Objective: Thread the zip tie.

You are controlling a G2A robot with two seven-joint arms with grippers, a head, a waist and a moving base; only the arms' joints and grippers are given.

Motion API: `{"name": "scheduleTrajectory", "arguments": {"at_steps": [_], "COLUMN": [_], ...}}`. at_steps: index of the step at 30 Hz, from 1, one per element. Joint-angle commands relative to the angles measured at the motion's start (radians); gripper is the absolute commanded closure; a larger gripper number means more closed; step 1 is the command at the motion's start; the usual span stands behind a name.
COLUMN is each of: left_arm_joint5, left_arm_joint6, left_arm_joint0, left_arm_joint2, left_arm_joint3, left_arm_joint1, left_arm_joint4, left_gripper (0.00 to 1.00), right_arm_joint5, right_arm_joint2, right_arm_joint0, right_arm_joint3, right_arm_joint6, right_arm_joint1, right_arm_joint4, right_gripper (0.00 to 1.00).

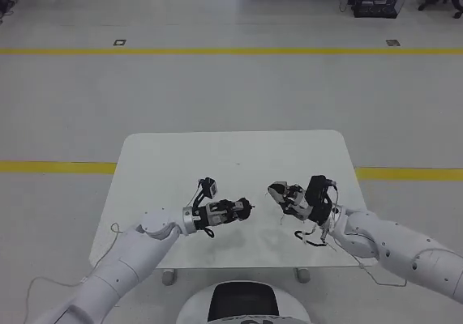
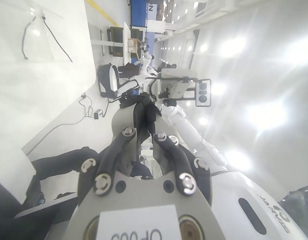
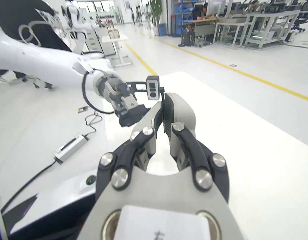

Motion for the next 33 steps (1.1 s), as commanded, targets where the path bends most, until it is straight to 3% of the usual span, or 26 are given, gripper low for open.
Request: {"name": "scheduleTrajectory", "arguments": {"at_steps": [1,6,12,16,33], "left_arm_joint5": [0.003,-0.013,-0.013,0.001,-0.001], "left_arm_joint6": [-0.007,-0.006,-0.006,0.029,0.021], "left_arm_joint0": [-0.004,-0.025,-0.025,-0.012,0.000], "left_arm_joint2": [0.010,0.032,0.032,0.029,0.010], "left_arm_joint3": [0.011,0.046,0.046,0.029,0.029], "left_arm_joint1": [-0.006,-0.019,-0.019,-0.020,-0.020], "left_arm_joint4": [-0.022,-0.033,-0.033,-0.048,-0.089], "left_gripper": [1.00,1.00,1.00,1.00,1.00], "right_arm_joint5": [0.000,0.000,0.000,0.000,0.000], "right_arm_joint2": [-0.009,-0.009,-0.009,0.015,0.075], "right_arm_joint0": [-0.003,-0.023,-0.023,-0.044,-0.105], "right_arm_joint3": [0.005,0.007,0.007,0.000,0.000], "right_arm_joint6": [-0.038,-0.063,-0.063,-0.058,-0.029], "right_arm_joint1": [-0.006,-0.020,-0.020,-0.025,-0.048], "right_arm_joint4": [0.000,0.001,0.001,0.010,-0.015], "right_gripper": [1.00,1.00,1.00,1.00,1.00]}}
